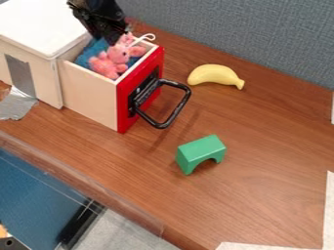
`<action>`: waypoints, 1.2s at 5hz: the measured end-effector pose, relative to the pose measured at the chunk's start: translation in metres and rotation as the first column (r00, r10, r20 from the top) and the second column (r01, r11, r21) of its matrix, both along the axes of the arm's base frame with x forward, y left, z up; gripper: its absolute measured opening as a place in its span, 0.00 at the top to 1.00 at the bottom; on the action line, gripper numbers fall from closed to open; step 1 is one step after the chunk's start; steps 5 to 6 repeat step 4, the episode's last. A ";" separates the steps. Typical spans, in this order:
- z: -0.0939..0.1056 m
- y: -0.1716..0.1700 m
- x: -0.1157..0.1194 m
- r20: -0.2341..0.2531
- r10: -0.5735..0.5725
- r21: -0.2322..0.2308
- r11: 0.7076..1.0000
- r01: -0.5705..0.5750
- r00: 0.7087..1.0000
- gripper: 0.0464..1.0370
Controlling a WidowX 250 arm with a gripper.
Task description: Put the pink stoy in the drawer
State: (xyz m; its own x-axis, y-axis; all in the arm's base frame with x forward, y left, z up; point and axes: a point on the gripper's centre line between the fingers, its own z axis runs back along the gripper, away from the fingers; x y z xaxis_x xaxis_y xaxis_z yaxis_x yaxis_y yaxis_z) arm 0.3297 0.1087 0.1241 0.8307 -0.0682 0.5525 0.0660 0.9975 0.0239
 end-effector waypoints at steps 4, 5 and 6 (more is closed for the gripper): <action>0.048 -0.044 -0.027 -0.083 -0.055 -0.012 0.998 0.054 0.995 0.04; 0.048 -0.044 -0.027 -0.083 -0.055 -0.012 0.998 0.054 0.995 0.04; 0.048 -0.044 -0.027 -0.083 -0.055 -0.012 0.998 0.054 0.995 0.04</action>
